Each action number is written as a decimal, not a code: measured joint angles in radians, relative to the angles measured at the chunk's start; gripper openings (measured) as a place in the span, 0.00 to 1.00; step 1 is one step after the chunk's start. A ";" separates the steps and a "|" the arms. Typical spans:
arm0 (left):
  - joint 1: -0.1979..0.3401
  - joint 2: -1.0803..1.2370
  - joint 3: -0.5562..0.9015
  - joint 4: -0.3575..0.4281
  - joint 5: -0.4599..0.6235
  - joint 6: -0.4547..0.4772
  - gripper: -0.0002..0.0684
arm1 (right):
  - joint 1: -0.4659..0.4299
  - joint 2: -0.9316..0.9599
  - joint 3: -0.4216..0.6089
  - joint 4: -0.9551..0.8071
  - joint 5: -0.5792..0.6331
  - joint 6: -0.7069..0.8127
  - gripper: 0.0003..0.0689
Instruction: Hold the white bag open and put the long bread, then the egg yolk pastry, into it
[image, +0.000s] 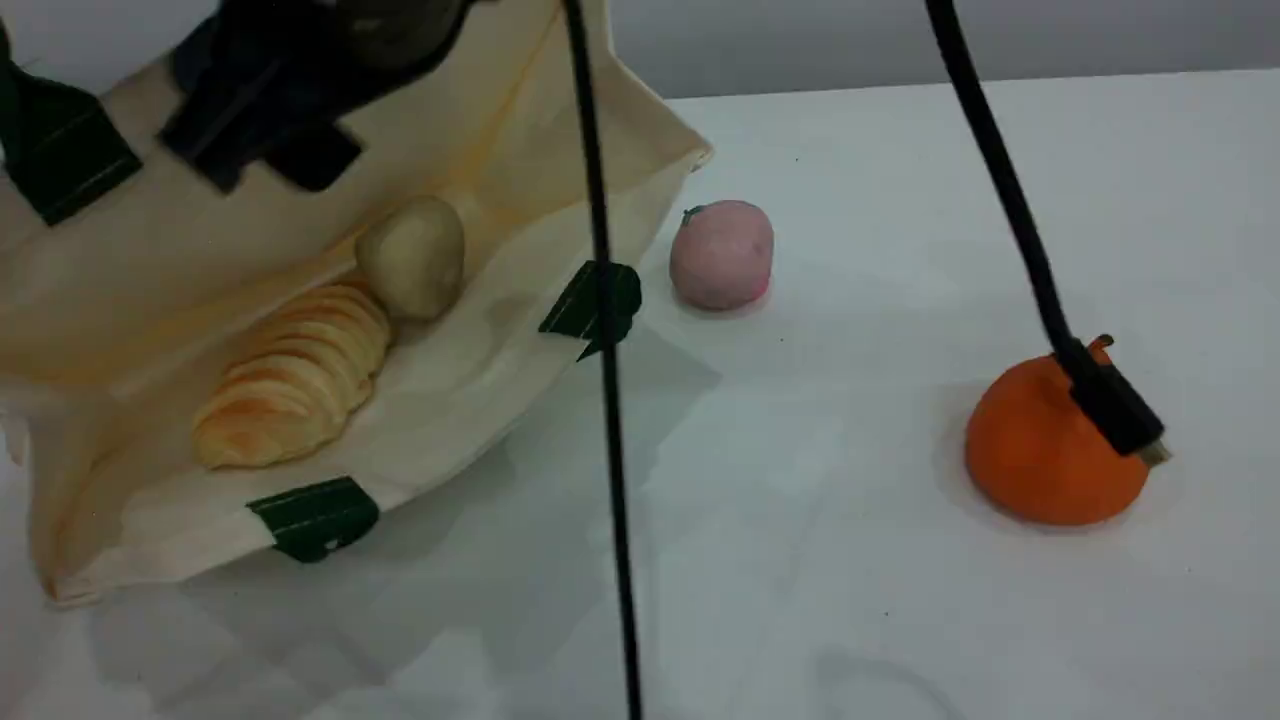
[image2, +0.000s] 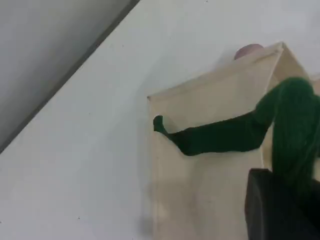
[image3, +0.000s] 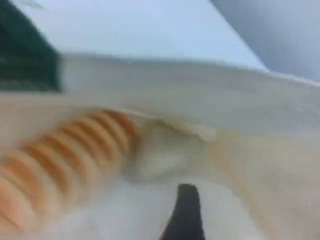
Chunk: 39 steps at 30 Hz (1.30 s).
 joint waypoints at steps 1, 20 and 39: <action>0.000 0.000 0.000 0.000 0.000 0.000 0.12 | 0.001 -0.007 0.000 0.002 0.036 -0.010 0.82; 0.000 0.000 0.000 -0.004 0.000 0.000 0.12 | -0.034 -0.249 0.001 -0.039 0.215 -0.130 0.82; 0.000 0.000 0.000 -0.033 0.000 0.000 0.12 | -0.375 -0.427 0.000 0.068 0.134 -0.086 0.81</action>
